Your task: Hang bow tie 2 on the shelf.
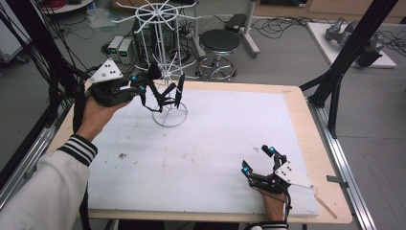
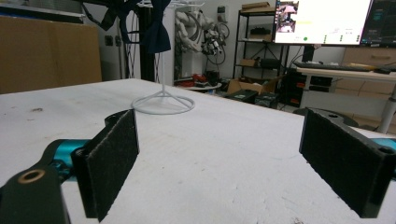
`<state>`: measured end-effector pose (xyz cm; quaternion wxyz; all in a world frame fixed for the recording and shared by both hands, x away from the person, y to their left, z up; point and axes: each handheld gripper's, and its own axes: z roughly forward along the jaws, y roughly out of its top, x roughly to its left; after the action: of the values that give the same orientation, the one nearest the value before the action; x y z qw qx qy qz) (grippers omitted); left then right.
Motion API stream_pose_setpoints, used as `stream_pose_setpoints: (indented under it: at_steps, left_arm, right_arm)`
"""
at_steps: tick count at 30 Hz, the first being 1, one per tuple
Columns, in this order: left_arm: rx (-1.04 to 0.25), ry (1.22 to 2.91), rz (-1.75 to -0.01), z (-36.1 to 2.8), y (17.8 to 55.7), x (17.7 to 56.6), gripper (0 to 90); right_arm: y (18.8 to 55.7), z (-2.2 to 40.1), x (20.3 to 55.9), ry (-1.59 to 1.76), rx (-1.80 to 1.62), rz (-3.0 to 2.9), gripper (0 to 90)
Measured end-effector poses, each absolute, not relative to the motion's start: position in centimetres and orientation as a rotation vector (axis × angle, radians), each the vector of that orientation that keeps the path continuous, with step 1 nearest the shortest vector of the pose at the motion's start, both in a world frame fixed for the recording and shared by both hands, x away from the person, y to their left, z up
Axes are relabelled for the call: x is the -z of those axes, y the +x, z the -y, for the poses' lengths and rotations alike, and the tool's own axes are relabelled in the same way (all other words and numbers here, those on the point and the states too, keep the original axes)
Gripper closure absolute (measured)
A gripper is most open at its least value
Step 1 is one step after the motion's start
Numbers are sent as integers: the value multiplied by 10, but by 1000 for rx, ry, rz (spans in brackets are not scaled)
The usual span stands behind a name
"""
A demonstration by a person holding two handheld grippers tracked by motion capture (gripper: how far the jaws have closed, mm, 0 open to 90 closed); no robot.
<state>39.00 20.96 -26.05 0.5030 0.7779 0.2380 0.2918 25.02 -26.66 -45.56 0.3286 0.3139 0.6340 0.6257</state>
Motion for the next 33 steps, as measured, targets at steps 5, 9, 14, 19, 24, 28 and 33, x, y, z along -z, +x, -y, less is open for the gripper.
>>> stream_pose_setpoints:
  at_steps: [5,9,14,19,24,28,33]
  left_arm:
    - [-726,1883,-592,-208,394,261,766]
    - [-744,1890,-598,-206,395,262,766]
    - [-763,1904,-606,-202,398,260,766]
    - [-762,1916,-612,-197,402,261,766]
    - [-757,1928,-620,-194,404,263,765]
    - [-755,1934,-624,-194,405,264,764]
    - [-757,1936,-617,-193,405,263,764]
  right_arm:
    - [250,267,456,820,-1636,-1659,114]
    - [250,267,456,821,-1637,-1659,114]
    - [250,267,456,822,-1638,-1659,114]
    - [251,267,456,818,-1638,-1656,114]
    - [251,267,456,818,-1638,-1657,114]
    - [251,267,456,813,-1638,-1655,114]
    - [251,267,456,812,-1637,-1655,114]
